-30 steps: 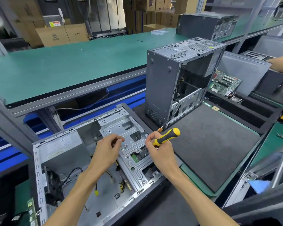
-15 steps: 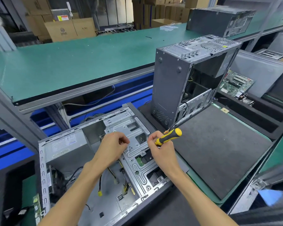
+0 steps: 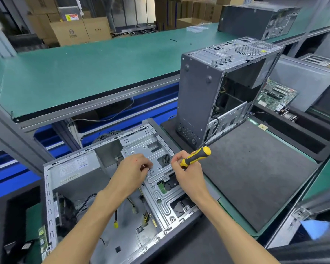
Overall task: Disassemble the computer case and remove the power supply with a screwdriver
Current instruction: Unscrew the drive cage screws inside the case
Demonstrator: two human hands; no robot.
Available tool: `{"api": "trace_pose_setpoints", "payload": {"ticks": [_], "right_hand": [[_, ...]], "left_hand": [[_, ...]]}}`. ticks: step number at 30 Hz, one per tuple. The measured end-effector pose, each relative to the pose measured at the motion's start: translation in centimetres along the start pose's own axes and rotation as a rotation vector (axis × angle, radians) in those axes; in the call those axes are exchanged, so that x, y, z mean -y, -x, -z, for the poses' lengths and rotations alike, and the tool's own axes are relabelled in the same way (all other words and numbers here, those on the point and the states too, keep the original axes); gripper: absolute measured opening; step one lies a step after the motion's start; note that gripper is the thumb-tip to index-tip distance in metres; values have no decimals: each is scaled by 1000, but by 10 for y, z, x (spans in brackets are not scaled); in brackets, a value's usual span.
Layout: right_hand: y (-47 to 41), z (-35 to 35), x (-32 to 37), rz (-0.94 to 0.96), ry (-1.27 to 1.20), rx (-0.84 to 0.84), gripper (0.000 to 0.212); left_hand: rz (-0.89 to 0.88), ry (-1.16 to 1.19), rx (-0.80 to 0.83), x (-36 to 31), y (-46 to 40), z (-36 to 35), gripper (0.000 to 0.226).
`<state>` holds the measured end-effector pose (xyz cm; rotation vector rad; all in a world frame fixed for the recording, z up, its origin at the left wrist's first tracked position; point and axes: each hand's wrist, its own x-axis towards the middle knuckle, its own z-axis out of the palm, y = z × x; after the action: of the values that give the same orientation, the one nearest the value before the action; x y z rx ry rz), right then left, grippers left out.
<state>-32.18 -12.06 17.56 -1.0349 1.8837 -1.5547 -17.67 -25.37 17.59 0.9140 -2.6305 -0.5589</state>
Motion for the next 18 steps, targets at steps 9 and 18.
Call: {"api": "trace_pose_setpoints", "payload": {"ticks": [9, 18], "right_hand": [[9, 13, 0, 15, -2, -57, 14], [28, 35, -1, 23, -64, -150, 17]], "left_hand": [[24, 19, -29, -2, 6, 5, 30], [-162, 112, 135, -63, 49, -14, 18]]}}
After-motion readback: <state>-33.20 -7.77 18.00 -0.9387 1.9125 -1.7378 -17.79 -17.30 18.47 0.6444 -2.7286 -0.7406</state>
